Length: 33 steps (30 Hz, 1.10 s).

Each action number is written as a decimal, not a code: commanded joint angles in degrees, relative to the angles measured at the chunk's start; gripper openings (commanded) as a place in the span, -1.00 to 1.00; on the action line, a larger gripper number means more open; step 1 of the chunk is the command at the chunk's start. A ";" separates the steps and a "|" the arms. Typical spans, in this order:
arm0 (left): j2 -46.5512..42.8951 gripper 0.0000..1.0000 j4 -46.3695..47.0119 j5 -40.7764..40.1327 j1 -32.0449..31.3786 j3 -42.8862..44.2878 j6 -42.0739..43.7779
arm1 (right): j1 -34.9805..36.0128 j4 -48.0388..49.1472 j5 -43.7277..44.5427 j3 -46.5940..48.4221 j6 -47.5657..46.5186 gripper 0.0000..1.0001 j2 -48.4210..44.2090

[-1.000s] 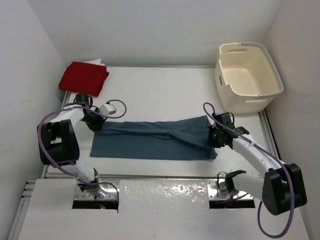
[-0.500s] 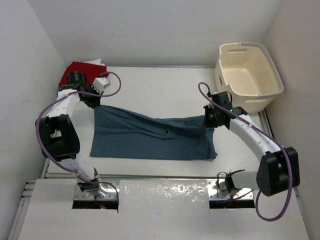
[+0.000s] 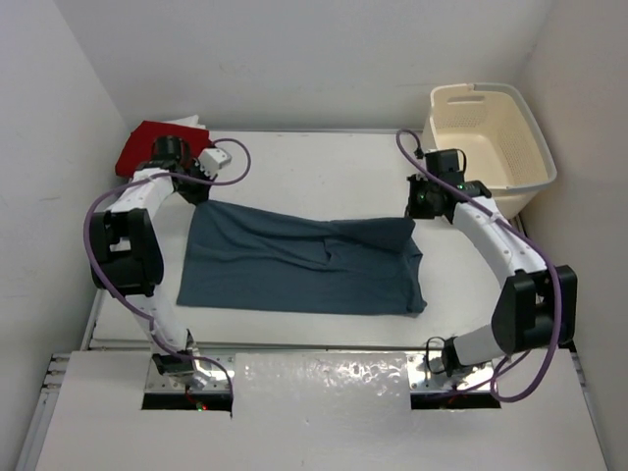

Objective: Fold and stack the t-shirts
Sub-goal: Fold the other side of the tshirt into a rectangle

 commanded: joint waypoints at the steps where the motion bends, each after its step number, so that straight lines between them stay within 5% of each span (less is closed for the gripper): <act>1: -3.62 -1.00 1.24 0.16 -0.19 -1.23 3.59 | 0.15 1.20 -1.97 -2.72 -0.18 -1.00 -2.85; 4: -8.72 -1.00 1.59 -0.45 -0.10 -11.66 10.53 | 0.24 2.26 -4.51 -12.99 2.01 -1.00 -6.63; 9: -14.43 -1.00 -3.22 1.48 1.21 -17.14 14.24 | 0.77 1.56 -5.49 -23.21 4.48 -1.00 -12.95; 18: -16.55 -1.00 -3.94 -1.50 1.21 -24.79 17.40 | 1.03 1.38 -7.06 -28.15 5.19 -0.98 -14.64; 20: -15.24 -0.66 -6.38 -2.47 1.21 -24.36 17.93 | 1.12 0.77 -7.77 -27.27 3.88 -0.67 -13.32; 21: -14.88 -0.41 -7.62 -3.34 1.21 -23.40 18.46 | 1.12 -0.71 -7.94 -25.79 2.91 -0.29 -12.62; 24: -15.49 -0.08 -11.23 -5.37 2.00 -22.25 19.78 | 1.12 -4.75 -5.93 -21.83 -0.78 0.09 -12.70; 26: -17.60 -0.06 -11.76 -5.81 3.49 -21.29 19.87 | 1.03 -6.26 -4.96 -19.29 -2.81 0.15 -13.66; 30: -18.75 0.34 -17.55 0.14 6.57 -11.30 20.65 | 1.90 -5.93 -5.66 -14.79 -4.22 0.21 -16.30; 33: -16.56 0.25 -24.41 4.01 6.58 -6.96 22.94 | 7.51 -2.42 -5.31 -11.19 -3.87 0.13 -14.73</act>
